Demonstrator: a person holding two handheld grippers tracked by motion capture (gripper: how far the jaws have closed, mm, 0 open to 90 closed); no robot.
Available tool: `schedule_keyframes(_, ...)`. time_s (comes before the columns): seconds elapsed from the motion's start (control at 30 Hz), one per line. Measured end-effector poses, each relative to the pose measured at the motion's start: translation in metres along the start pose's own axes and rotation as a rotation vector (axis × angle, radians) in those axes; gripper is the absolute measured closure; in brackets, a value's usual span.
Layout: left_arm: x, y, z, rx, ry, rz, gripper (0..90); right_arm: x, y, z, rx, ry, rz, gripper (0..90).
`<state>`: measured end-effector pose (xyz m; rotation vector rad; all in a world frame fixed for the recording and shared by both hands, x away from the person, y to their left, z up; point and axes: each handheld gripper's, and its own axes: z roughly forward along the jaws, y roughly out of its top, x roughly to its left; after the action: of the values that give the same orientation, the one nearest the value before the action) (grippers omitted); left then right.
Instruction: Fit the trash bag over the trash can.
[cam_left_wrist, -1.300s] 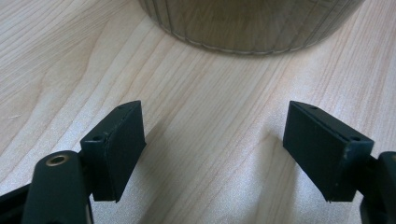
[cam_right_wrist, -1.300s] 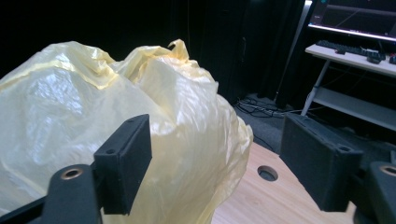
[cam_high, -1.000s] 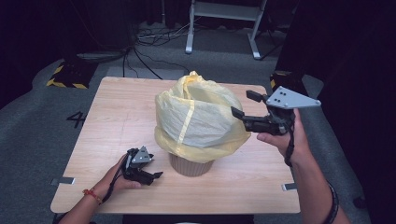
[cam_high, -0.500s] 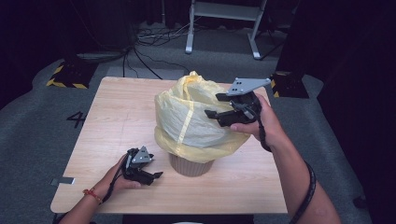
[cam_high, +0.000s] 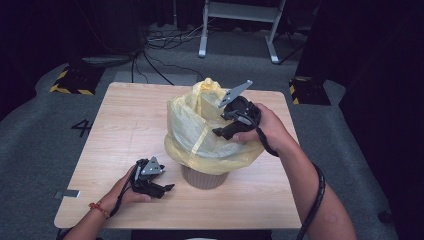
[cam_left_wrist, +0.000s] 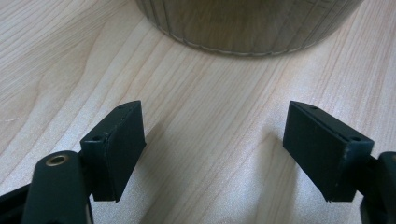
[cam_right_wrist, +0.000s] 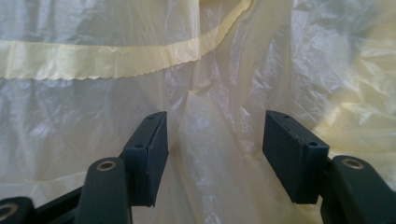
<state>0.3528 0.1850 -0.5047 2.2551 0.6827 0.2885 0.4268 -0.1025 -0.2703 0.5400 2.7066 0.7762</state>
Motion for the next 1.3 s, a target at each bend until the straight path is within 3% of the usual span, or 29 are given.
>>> schedule_keyframes(0.13, 0.000, 0.000, 0.000, 0.000, -0.002, 0.000, 20.9, 0.003, 0.006, 0.005, 0.060, -0.026, -0.018, 40.7)
schedule_keyframes(0.3, 0.000, 0.000, 0.000, 0.000, -0.003, 0.002, 20.9, 0.002, 0.007, 0.004, 0.068, -0.020, -0.015, 37.6)
schedule_keyframes(0.5, 0.000, 0.000, 0.000, 0.000, -0.002, 0.002, 20.9, 0.004, 0.007, -0.008, -0.027, -0.023, -0.003, 32.5)
schedule_keyframes(0.83, 0.000, 0.000, 0.000, 0.002, -0.002, 0.004, 20.9, 0.003, 0.003, -0.032, -0.207, -0.106, 0.036, 27.3)
schedule_keyframes(1.3, 0.000, 0.000, 0.000, 0.002, -0.005, 0.000, 20.9, 0.001, -0.031, -0.064, -0.291, -0.165, 0.052, 21.3)
